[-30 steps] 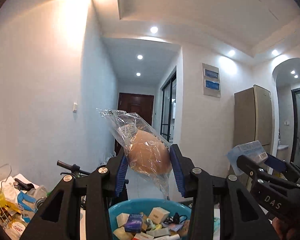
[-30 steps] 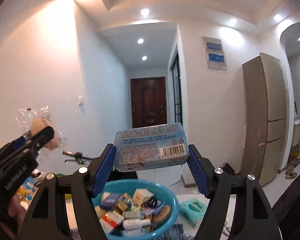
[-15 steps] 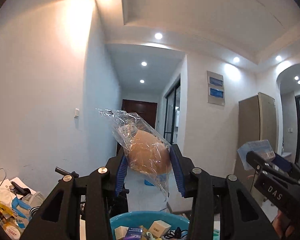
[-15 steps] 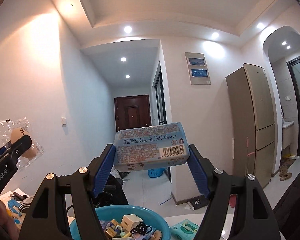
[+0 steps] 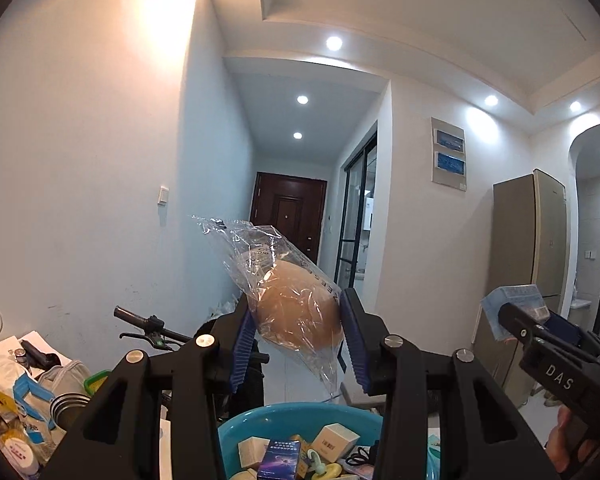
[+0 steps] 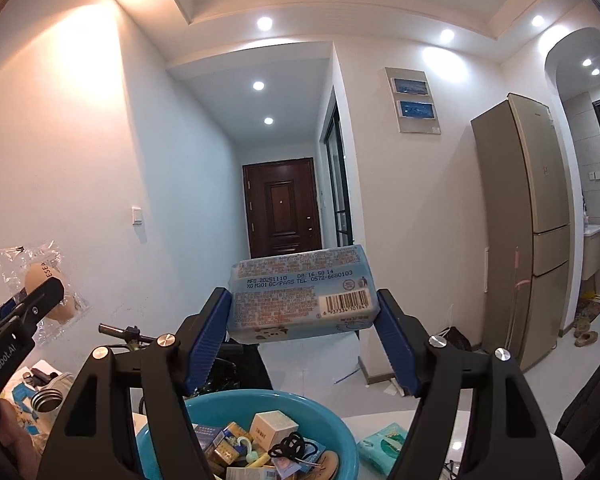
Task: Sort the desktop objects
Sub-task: 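Lift the bagged sponge and blue soap box and carry both over the teal basin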
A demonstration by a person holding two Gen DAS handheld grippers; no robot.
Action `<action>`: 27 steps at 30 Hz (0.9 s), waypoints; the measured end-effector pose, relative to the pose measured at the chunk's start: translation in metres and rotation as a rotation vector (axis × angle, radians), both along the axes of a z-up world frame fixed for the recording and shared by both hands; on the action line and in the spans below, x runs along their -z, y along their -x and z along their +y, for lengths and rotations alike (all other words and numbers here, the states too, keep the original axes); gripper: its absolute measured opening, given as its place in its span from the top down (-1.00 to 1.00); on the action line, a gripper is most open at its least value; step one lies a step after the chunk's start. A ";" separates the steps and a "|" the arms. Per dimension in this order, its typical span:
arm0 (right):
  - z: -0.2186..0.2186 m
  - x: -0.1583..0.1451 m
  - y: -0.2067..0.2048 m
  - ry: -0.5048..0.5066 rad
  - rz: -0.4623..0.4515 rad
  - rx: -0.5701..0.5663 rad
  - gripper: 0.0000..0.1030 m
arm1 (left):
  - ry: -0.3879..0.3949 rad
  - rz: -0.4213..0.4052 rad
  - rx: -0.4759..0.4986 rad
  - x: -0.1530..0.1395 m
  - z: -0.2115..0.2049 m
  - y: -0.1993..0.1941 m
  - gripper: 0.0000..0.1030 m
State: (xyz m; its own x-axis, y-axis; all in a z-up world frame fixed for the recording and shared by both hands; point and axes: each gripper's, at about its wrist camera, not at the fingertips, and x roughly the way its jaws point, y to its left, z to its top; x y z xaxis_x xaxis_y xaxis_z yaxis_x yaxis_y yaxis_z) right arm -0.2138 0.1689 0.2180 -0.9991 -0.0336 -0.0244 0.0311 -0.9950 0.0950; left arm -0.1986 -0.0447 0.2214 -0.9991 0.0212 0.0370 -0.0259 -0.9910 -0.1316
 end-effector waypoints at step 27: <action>-0.009 0.043 0.066 -0.041 -0.149 -0.061 -0.38 | -0.017 -0.236 0.001 0.054 -0.003 0.095 0.15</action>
